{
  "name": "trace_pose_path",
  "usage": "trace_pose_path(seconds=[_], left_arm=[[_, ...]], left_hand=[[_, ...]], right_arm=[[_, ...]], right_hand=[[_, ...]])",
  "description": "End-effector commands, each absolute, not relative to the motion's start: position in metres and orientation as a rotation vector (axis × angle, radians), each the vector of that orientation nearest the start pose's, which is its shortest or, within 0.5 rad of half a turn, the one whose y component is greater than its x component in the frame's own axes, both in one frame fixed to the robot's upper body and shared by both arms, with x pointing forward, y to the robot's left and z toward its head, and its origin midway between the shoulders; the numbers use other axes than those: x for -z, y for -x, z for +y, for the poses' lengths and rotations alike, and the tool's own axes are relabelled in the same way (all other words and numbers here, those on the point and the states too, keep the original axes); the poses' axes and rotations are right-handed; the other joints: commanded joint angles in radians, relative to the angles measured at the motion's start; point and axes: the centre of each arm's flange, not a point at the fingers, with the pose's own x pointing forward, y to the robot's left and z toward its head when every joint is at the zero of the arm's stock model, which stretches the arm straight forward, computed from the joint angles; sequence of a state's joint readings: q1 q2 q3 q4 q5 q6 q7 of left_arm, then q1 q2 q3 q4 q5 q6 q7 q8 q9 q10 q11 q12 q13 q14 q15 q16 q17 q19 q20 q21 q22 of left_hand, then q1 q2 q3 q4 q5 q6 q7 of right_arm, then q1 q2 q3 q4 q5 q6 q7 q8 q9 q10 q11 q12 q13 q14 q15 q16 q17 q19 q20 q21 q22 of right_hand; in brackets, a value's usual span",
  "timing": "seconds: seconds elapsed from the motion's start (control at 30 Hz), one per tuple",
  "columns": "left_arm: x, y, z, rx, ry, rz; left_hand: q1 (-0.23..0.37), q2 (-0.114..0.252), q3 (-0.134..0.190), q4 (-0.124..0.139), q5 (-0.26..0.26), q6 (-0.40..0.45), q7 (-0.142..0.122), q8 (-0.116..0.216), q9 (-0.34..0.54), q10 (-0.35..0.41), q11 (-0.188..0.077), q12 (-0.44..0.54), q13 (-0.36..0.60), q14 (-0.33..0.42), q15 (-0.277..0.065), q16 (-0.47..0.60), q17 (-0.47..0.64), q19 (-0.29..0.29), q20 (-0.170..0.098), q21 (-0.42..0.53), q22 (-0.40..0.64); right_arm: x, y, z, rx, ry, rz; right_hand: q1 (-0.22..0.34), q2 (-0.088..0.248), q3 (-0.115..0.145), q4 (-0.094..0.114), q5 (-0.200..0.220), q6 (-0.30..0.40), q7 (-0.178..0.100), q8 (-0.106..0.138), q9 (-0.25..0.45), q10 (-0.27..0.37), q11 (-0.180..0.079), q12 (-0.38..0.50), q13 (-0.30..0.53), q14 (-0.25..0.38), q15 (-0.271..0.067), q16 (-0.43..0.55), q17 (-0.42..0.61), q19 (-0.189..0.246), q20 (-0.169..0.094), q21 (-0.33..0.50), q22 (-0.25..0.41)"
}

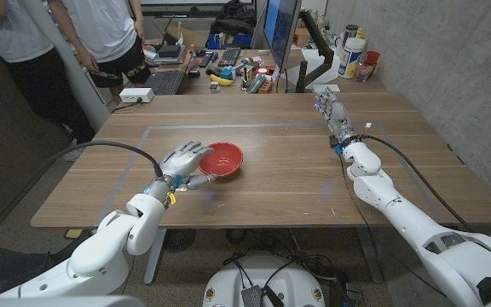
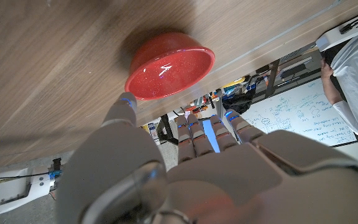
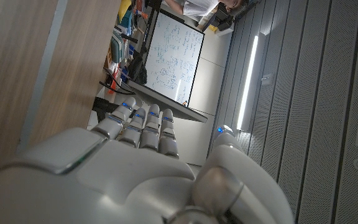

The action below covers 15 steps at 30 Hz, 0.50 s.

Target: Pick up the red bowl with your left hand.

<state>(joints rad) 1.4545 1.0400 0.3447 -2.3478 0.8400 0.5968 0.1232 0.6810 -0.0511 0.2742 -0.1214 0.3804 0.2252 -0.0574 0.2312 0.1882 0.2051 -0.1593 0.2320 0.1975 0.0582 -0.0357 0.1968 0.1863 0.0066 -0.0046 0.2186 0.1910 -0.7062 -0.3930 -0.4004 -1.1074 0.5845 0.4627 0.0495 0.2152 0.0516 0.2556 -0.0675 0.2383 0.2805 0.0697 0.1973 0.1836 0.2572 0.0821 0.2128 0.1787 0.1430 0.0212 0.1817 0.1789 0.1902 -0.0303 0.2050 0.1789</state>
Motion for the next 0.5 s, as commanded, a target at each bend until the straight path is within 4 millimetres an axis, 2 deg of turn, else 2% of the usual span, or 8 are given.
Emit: trace_pose_path(seconds=[0.03,0.5], left_arm=[[0.0745,-0.448,0.2395,-0.222,-1.617,-0.556],[0.0785,-0.4521,0.2352,-0.219,-1.668,-0.532]], left_hand=[[0.011,-0.001,-0.002,-0.004,0.006,0.006,-0.002,-0.003,0.005,0.008,-0.004,-0.005,0.003,0.004,-0.051,-0.003,-0.001,0.002,0.007,-0.001,0.0],[0.019,-0.004,-0.003,-0.007,0.008,0.012,-0.01,-0.003,0.005,0.014,-0.012,-0.006,0.004,0.006,-0.055,-0.003,-0.001,0.004,0.006,0.0,0.0]], right_arm=[[-0.0105,-0.6698,-0.2676,-0.198,-0.049,-0.744],[-0.0086,-0.6704,-0.268,-0.198,-0.054,-0.743]], right_hand=[[-0.005,0.007,-0.002,-0.004,0.003,0.009,0.001,0.0,0.004,0.008,-0.003,0.0,0.005,0.008,0.001,0.005,0.002,0.01,-0.001,-0.003,0.005],[-0.005,0.007,-0.003,-0.004,0.004,0.009,0.0,0.0,0.004,0.009,-0.004,0.0,0.005,0.01,0.002,0.005,0.002,0.01,-0.002,-0.003,0.005]])
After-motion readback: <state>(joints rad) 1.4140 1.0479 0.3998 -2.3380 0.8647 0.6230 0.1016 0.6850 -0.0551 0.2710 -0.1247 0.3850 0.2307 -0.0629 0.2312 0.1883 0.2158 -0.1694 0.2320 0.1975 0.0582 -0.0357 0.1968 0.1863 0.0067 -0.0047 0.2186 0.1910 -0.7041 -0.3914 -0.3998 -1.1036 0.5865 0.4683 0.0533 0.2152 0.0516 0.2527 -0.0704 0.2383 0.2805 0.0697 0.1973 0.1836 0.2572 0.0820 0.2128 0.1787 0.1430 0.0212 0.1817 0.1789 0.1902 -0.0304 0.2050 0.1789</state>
